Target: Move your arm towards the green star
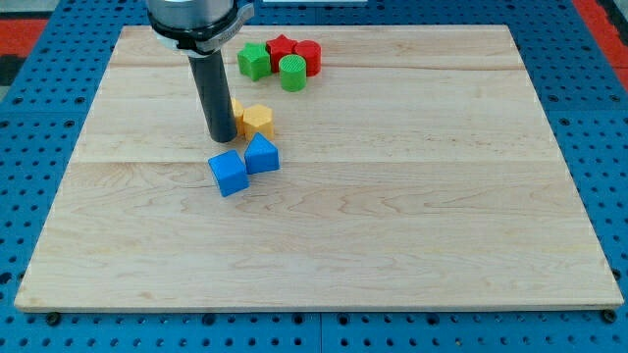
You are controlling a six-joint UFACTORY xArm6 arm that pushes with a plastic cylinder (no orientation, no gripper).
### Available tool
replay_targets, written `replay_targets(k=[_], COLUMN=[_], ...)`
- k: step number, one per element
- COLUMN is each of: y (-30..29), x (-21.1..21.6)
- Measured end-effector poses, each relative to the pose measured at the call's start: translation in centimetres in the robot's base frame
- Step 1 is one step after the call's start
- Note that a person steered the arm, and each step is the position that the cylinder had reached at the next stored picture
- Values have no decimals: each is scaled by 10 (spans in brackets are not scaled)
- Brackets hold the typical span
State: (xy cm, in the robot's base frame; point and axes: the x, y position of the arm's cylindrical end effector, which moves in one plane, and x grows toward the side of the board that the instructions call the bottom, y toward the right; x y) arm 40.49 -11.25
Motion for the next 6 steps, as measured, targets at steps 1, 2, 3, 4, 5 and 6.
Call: replay_targets(k=[1, 2, 3, 4, 5, 6], y=[-5, -51, -89, -94, -92, -88], x=[0, 0, -25, -72, -105, -125])
